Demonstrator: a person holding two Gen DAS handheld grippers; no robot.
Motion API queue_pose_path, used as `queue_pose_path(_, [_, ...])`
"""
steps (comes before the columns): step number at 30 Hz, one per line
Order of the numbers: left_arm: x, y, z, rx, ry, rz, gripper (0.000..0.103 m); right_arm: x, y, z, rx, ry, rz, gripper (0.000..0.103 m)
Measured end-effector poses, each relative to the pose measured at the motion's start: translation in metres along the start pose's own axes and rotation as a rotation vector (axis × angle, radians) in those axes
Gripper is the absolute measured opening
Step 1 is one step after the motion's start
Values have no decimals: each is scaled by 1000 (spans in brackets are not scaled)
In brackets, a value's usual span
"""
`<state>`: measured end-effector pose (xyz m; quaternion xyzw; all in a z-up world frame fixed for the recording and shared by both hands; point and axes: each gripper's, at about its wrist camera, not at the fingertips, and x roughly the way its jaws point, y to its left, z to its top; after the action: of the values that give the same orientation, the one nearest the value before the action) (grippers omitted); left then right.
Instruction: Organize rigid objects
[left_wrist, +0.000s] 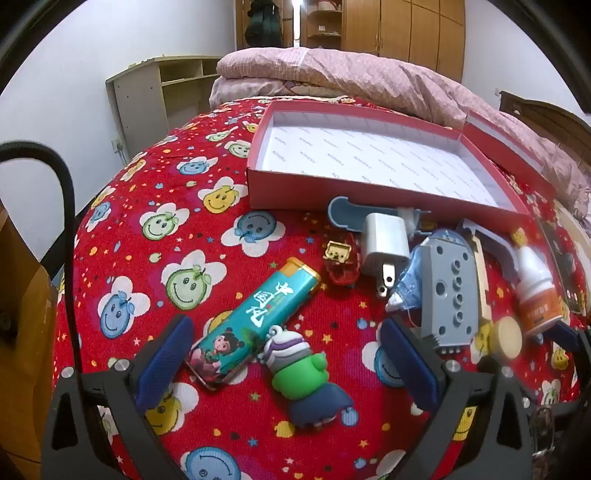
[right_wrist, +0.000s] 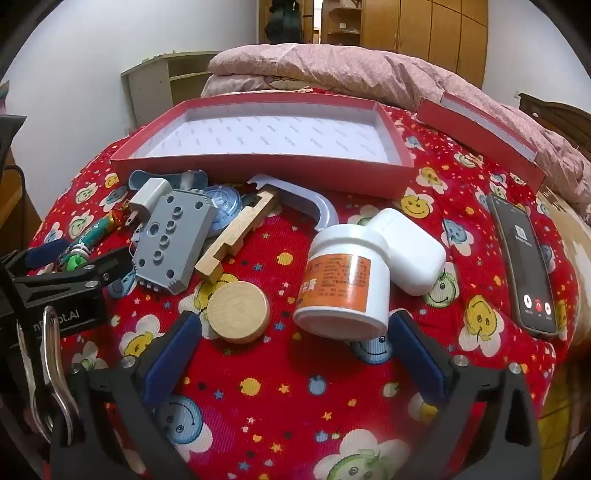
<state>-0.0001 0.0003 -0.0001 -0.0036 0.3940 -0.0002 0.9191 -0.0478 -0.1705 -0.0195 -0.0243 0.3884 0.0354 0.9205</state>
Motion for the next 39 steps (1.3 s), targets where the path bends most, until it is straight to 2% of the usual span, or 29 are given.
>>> queue_pose_path(8, [0, 0, 0, 4, 3, -2, 103, 0, 0, 0, 0, 1, 1, 103])
queue_pose_path(17, [-9, 4, -2, 53, 27, -57, 102, -1, -3, -1, 4, 9, 3, 103])
queue_pose_path(22, [-37, 17, -6, 87, -14, -53, 102, -8, -1, -2, 12, 20, 1, 98])
queue_pose_path(28, [-44, 29, -10, 68, 13, -63, 102, -21, 7, -3, -24, 11, 35, 95])
queue_pose_path(33, [-49, 30, -11, 51, 4, -77, 102, -30, 10, 1, -43, -23, 42, 91])
queue_pose_path(34, [-50, 29, -11, 47, 5, -81, 100, -31, 9, 1, -43, -22, 46, 90])
queue_pose_path(36, [-50, 28, -10, 35, 10, -101, 86, -31, 7, 2, -41, -16, 56, 86])
queue_pose_path(38, [-50, 25, -10, 27, 14, -123, 78, -32, 4, 3, -38, -8, 69, 80])
queue_pose_path(39, [-51, 22, -11, 24, 19, -137, 71, -33, 2, 4, -36, -6, 77, 75])
